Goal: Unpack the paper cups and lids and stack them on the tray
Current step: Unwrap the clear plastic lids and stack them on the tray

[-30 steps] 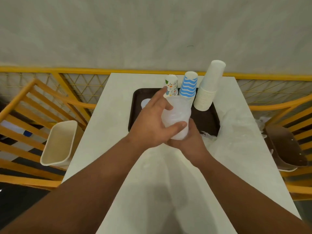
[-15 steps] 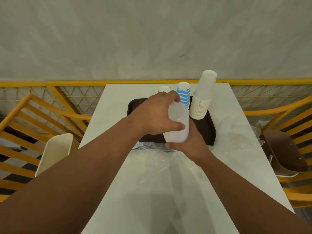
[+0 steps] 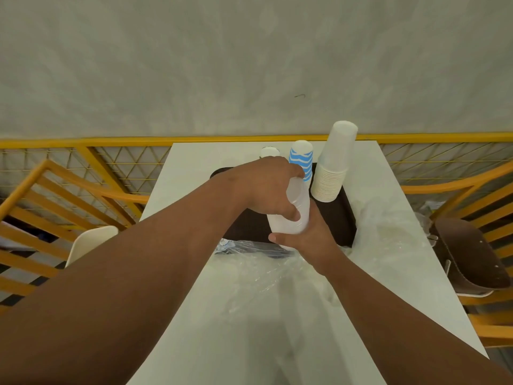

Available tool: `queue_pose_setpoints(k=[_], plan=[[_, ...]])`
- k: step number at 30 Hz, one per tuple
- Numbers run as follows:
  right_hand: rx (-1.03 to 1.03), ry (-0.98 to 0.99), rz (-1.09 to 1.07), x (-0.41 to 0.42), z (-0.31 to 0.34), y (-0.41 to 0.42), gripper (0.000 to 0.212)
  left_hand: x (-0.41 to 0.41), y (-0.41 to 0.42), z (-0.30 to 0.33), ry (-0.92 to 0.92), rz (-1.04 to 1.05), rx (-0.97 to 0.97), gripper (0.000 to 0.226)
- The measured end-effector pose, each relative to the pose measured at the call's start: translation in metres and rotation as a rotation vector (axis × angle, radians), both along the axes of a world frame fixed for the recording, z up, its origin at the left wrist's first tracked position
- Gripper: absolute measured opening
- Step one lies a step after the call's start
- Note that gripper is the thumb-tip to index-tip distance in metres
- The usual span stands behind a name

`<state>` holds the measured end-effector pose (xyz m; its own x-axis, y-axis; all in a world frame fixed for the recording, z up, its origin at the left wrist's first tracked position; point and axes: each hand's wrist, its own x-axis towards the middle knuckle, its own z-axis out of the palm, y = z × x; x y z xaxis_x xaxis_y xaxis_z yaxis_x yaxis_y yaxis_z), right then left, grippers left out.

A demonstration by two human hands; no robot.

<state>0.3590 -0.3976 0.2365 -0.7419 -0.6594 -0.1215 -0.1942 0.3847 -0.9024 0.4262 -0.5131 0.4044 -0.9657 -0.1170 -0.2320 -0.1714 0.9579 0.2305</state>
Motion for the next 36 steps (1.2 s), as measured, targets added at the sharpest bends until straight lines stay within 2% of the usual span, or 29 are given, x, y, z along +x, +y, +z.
queue_pose_setpoints(k=[4, 8, 13, 18, 24, 30, 36], plan=[[-0.013, 0.010, -0.046, -0.007, -0.012, -0.003, 0.089, -0.005, -0.002, 0.003, 0.000, -0.009, -0.030, 0.086], [0.062, -0.041, -0.034, -0.009, -0.007, -0.006, 0.090, -0.008, -0.001, 0.004, 0.029, 0.004, -0.027, 0.085], [-0.175, -0.107, -0.073, 0.001, -0.003, 0.010, 0.088, -0.008, -0.003, 0.004, 0.057, 0.027, 0.000, 0.084], [-0.211, -0.174, -0.083, 0.000, -0.004, 0.006, 0.084, -0.010, -0.010, 0.012, 0.134, 0.065, 0.049, 0.080], [-0.252, -0.194, -0.110, -0.003, -0.005, -0.007, 0.106, -0.007, -0.059, 0.023, 0.230, 0.205, 0.108, 0.072], [-0.234, -0.202, -0.157, -0.011, -0.008, -0.027, 0.113, -0.019, -0.127, -0.039, 0.111, 0.316, 0.071, 0.062], [-0.212, -0.180, -0.194, -0.017, -0.019, -0.043, 0.120, -0.045, -0.158, -0.127, -0.118, 0.209, 0.028, 0.071]])
